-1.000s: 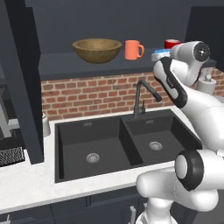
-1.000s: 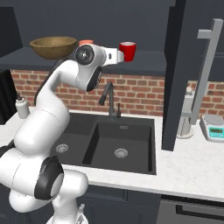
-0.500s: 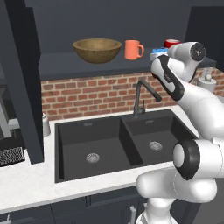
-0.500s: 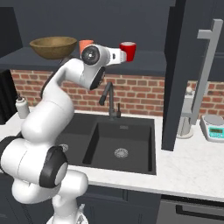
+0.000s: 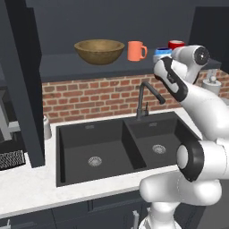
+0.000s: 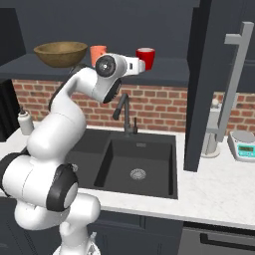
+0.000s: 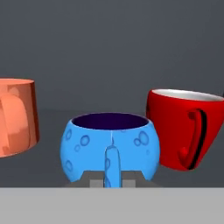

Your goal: Gather all objects into one cabinet and sort the glasses and bowls to opposite sides.

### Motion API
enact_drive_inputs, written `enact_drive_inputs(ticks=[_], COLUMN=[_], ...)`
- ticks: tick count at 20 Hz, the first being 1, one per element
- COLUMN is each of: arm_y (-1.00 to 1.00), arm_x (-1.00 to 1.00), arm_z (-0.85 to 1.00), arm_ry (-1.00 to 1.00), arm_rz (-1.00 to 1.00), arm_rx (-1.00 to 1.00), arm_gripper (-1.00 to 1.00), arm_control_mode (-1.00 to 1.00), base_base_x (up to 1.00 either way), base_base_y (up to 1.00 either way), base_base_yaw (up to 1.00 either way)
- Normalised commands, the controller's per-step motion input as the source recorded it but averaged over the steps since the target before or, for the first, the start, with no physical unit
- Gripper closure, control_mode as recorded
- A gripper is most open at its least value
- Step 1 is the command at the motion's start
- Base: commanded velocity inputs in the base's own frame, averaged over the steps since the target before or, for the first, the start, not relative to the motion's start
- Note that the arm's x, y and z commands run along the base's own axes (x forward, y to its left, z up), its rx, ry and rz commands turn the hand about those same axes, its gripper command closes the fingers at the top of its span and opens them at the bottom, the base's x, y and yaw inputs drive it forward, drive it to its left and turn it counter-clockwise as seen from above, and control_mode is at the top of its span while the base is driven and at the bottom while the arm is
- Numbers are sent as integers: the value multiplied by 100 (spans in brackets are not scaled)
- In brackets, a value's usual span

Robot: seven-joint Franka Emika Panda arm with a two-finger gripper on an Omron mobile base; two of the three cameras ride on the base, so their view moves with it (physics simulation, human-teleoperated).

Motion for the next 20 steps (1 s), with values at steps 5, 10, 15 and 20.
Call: enact_drive_inputs(ticks=[5, 10, 15, 20], arm_y=[9, 11, 0, -1], arm_x=[45, 37, 6, -29], arm_z=[-21, -34, -34, -1], arm_ry=[0, 0, 0, -3], arm_rz=[0, 0, 0, -1], arm_rx=[1, 0, 0, 3], arm_gripper=[100, 100, -100, -100], arm_control_mode=[-100, -100, -100, -100], base_base_x=[0, 0, 0, 0], base_base_y=[0, 0, 0, 0], base_base_yaw=[0, 0, 0, 0])
